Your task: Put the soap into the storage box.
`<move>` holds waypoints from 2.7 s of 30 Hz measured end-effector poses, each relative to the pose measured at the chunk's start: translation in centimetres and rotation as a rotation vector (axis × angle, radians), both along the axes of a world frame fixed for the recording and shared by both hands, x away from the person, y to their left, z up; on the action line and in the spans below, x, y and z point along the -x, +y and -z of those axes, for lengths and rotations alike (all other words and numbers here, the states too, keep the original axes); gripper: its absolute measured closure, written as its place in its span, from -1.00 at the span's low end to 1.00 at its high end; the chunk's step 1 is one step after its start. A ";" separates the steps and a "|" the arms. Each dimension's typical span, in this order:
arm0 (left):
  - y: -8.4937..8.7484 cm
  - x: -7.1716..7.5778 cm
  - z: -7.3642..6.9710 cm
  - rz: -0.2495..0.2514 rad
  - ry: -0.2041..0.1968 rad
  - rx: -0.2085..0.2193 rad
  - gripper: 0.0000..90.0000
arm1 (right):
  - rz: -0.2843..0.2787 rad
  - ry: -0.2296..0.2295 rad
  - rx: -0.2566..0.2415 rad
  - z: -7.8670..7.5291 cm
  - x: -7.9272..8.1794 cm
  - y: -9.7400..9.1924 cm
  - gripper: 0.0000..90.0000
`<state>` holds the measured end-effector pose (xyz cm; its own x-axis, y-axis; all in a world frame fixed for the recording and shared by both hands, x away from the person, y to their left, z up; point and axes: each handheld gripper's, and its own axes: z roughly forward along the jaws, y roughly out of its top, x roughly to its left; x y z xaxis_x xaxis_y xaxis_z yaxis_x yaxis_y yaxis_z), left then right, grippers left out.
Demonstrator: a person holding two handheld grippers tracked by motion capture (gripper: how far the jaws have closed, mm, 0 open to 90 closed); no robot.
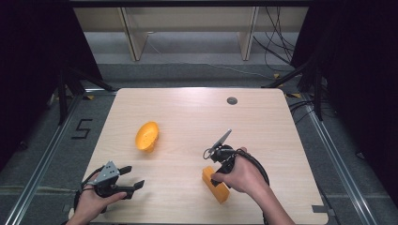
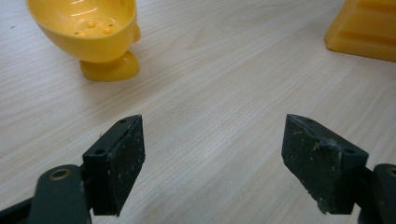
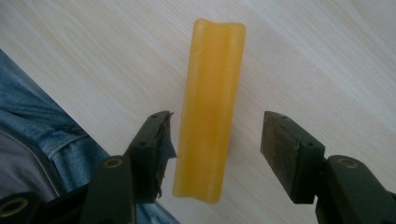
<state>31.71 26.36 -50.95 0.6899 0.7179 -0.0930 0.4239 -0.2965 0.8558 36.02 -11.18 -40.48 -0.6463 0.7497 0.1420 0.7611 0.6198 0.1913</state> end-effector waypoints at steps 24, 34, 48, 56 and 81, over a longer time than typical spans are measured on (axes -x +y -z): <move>0.1 0.0 0.0 -0.002 0.000 -0.018 -0.53 | -0.092 0.049 0.096 3.0 0.3 1.4 0.08; 0.0 0.0 0.0 -0.003 0.004 -0.002 -0.53 | -0.151 0.021 0.171 3.1 0.2 1.4 0.28; -0.2 0.0 0.0 0.054 -0.016 0.012 -0.44 | -0.601 -0.057 0.139 2.3 -0.4 0.1 0.38; -0.7 0.2 0.0 0.098 -0.031 0.025 -0.42 | -0.866 -0.095 0.142 1.9 -0.7 0.5 0.39; -7.3 0.0 -1.7 0.366 -0.026 0.100 -0.37 | -0.891 -0.166 0.077 -0.3 -1.0 2.8 0.39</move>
<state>31.69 19.08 -49.23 0.9021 0.4117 -0.1293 0.2832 -0.3385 0.8973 37.07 -8.35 -40.18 -0.9989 -0.0333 -0.0345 -0.0392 0.9811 0.1892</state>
